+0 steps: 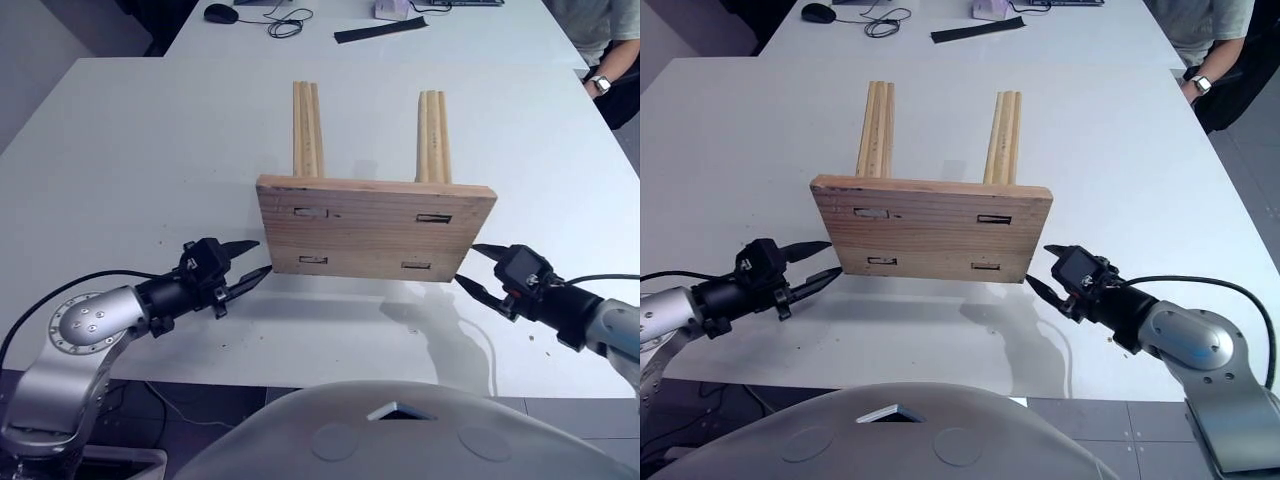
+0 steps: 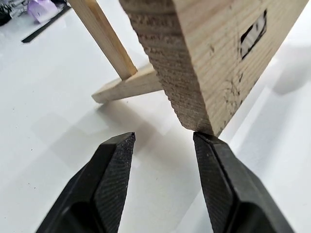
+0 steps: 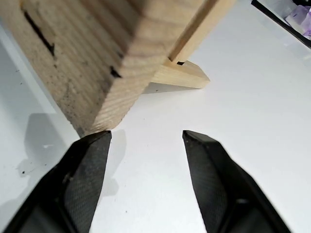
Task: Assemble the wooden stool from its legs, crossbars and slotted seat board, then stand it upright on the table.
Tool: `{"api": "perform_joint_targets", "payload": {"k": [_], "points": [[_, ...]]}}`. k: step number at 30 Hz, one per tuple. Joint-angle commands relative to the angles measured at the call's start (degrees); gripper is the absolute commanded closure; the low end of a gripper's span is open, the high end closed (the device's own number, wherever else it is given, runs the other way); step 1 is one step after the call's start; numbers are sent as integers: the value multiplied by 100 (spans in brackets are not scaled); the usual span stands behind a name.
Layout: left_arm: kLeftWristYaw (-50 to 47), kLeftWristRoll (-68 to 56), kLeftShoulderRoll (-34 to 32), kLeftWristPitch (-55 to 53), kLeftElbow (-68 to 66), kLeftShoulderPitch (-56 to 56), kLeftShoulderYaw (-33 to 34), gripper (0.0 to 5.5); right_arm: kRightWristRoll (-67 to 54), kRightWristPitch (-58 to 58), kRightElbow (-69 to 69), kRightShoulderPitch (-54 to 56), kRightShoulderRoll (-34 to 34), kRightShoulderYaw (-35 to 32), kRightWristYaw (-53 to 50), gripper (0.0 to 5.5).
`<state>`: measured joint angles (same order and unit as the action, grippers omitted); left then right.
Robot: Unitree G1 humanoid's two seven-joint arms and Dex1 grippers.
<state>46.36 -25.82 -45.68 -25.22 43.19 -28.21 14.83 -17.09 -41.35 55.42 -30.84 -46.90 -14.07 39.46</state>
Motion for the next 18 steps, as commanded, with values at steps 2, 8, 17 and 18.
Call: {"api": "perform_joint_targets", "payload": {"k": [2, 8, 17, 18], "points": [[294, -1176, -193, -348, 963, 101, 338, 325, -2029, 611, 458, 147, -515, -722, 179, 279], [112, -2160, -323, -839, 1192, 325, 1006, 325, -4219, 592, 458, 351, -1396, -2116, -49, 279], [-670, -4670, -1142, -1250, 1160, 1070, 2037, 325, -5975, 252, 405, 754, -2059, -3200, -563, 279], [-745, -4889, -1259, -1262, 1072, 1245, 2037, 325, -6061, 241, 405, 758, -2095, -3249, -637, 279]]}}
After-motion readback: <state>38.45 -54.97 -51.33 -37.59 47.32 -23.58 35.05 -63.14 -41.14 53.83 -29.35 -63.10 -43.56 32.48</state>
